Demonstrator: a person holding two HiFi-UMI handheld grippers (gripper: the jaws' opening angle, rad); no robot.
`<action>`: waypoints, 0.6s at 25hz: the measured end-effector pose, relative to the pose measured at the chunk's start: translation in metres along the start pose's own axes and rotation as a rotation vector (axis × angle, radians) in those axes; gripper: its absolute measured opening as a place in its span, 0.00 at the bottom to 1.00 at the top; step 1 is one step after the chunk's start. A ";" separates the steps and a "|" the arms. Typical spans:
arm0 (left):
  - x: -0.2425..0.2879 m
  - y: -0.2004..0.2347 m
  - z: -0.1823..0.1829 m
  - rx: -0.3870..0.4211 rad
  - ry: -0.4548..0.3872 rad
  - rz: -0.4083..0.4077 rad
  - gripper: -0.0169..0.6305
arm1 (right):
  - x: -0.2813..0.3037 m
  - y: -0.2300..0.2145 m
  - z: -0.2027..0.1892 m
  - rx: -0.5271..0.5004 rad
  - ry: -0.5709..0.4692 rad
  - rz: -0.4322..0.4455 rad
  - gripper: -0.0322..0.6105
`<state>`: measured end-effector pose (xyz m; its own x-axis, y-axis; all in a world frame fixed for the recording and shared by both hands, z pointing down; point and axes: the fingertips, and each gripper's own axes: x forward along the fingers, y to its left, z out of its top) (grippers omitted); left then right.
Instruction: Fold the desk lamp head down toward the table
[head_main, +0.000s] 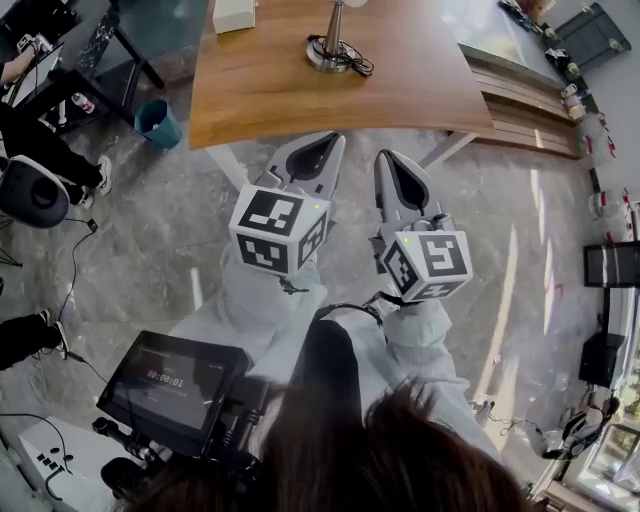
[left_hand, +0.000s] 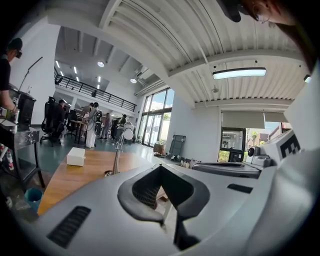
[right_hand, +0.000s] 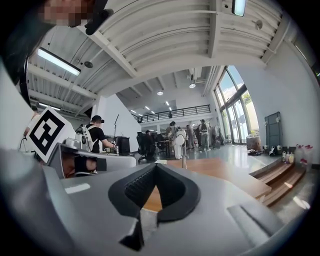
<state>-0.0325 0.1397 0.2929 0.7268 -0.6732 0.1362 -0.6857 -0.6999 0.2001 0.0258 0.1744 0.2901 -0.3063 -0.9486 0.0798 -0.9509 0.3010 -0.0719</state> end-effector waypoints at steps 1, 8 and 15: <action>0.015 0.013 0.007 0.005 0.000 -0.003 0.03 | 0.018 -0.008 0.005 -0.002 -0.002 -0.002 0.05; 0.105 0.079 0.028 0.002 0.033 0.017 0.03 | 0.112 -0.070 0.013 0.022 0.022 -0.005 0.05; 0.188 0.148 0.019 -0.036 0.081 0.092 0.03 | 0.205 -0.139 -0.010 0.066 0.078 0.030 0.05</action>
<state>0.0014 -0.0947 0.3298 0.6629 -0.7115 0.2331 -0.7487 -0.6262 0.2176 0.0946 -0.0605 0.3268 -0.3398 -0.9279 0.1532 -0.9370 0.3199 -0.1407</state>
